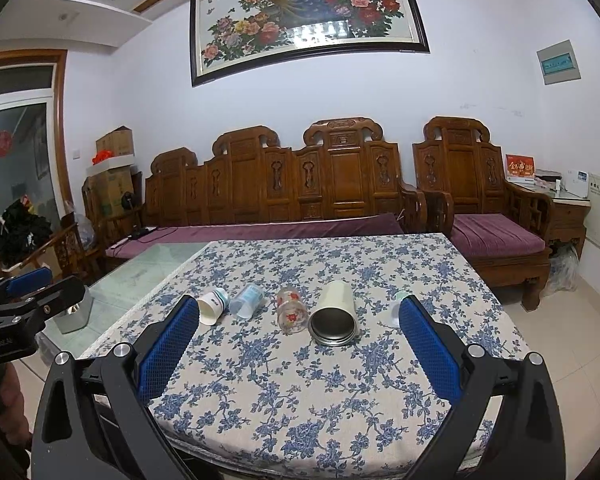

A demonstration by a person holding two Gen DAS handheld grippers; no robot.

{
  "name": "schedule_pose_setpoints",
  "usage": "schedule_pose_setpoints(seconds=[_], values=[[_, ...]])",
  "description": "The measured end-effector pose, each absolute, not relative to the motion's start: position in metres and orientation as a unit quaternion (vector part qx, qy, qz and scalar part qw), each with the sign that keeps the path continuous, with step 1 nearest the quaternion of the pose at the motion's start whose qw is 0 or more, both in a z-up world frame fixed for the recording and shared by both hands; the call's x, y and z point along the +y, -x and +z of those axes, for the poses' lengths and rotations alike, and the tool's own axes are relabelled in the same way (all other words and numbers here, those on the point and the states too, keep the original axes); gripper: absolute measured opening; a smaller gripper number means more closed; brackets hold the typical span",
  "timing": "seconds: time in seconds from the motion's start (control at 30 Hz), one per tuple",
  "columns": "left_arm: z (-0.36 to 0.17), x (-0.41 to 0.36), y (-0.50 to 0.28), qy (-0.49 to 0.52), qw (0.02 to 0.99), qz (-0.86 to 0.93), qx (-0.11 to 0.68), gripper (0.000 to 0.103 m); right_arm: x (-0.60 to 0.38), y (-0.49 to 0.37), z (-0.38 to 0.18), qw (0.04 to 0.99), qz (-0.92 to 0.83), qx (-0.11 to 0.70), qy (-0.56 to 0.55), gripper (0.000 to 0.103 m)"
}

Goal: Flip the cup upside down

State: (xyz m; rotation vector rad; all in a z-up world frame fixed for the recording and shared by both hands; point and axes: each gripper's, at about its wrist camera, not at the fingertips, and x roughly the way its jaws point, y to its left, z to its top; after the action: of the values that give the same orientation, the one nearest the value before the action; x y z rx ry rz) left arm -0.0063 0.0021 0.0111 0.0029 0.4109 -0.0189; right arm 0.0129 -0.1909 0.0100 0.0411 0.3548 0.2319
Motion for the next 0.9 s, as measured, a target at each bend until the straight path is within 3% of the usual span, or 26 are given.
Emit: schedule_pose_setpoints(seconds=[0.9], values=[[0.0070, 0.0021, 0.0017, -0.007, 0.977, -0.007, 0.213, 0.091, -0.1910, -0.0118, 0.0100, 0.978, 0.115, 0.175, -0.021, 0.101]])
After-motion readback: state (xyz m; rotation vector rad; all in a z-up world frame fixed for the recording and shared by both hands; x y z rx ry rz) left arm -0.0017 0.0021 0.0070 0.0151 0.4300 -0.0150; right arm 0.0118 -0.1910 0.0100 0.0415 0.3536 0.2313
